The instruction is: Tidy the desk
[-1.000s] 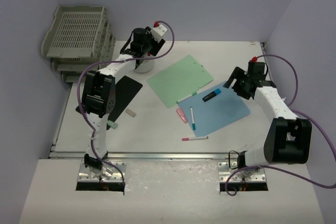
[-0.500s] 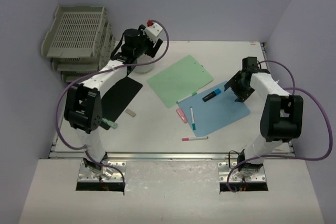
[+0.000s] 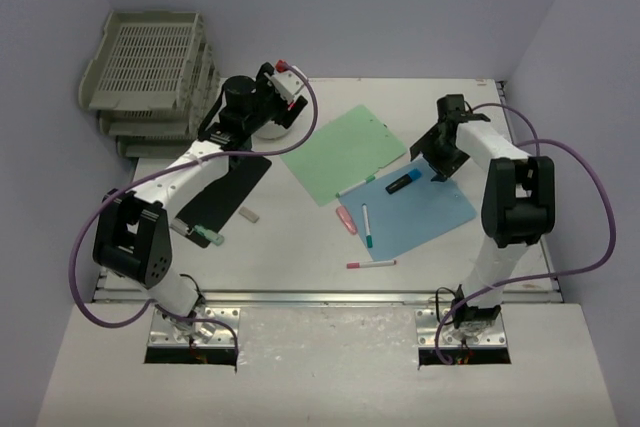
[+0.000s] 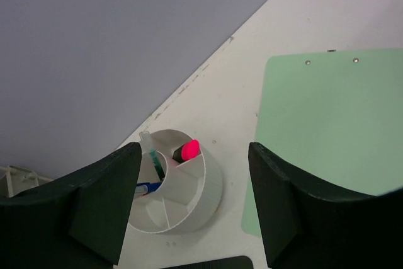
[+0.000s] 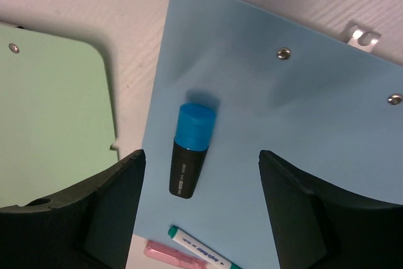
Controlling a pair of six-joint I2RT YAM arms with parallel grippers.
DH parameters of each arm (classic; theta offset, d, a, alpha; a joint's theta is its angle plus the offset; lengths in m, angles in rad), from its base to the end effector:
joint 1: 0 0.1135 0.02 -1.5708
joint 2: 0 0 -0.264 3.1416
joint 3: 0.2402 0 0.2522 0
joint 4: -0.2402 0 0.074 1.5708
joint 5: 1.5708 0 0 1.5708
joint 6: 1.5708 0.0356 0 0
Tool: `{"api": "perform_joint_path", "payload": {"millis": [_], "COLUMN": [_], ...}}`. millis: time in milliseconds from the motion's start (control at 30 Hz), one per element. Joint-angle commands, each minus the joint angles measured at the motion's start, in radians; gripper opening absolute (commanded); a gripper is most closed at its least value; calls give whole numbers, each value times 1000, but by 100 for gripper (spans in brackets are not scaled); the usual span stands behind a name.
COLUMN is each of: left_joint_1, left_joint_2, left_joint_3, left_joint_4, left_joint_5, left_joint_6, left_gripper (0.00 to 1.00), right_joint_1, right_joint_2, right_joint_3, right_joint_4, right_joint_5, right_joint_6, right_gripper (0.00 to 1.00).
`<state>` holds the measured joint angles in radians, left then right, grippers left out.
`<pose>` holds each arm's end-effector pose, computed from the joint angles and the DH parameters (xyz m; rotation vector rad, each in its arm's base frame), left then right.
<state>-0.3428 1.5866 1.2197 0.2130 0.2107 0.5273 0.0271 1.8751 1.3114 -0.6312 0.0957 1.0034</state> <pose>0.3572 -0.1354 0.3289 0.8634 1.4893 -0.0452 0.3783 0.0069 0.1834 1.3188 2.4298 0.1439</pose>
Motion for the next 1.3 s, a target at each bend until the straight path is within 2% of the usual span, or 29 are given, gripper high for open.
{"api": "perform_joint_path", "payload": {"millis": [0,167,267,467,600,700,800,867,1000,1133,1267], "left_joint_1": [4,4,4,4,4,5,12,31,71,74,78], "left_joint_2": [-68,-82,-87,-108,-124,-139,-154,-164,-180,-225,-270], "left_joint_3": [-33,-40,-42,-58,-68,-67,-45,-18,14,-9,-25], "left_joint_4": [45,24,11,-7,-33,-61,-143,-232,-328,-311,-280], "left_joint_5": [19,14,10,3,-4,-1,25,120,258,344,351], "left_joint_6": [22,27,27,27,14,-28,-131,-272,-453,-571,-657], "left_gripper": [68,69,70,71,71,71,71,71,71,70,69], "right_joint_1": [30,42,52,65,65,65,65,65,65,71,112], "right_joint_2": [50,99,121,145,131,103,41,-1,-56,-110,-165], "right_joint_3": [47,54,55,45,31,24,14,31,63,95,118], "right_joint_4": [0,10,20,41,54,80,156,194,237,298,399], "right_joint_5": [58,51,51,12,-30,-95,-243,-298,-366,-433,-386], "right_joint_6": [35,29,19,8,-1,-25,-73,-126,-226,-330,-434], "right_gripper": [73,70,64,36,3,0,0,0,0,0,0]}}
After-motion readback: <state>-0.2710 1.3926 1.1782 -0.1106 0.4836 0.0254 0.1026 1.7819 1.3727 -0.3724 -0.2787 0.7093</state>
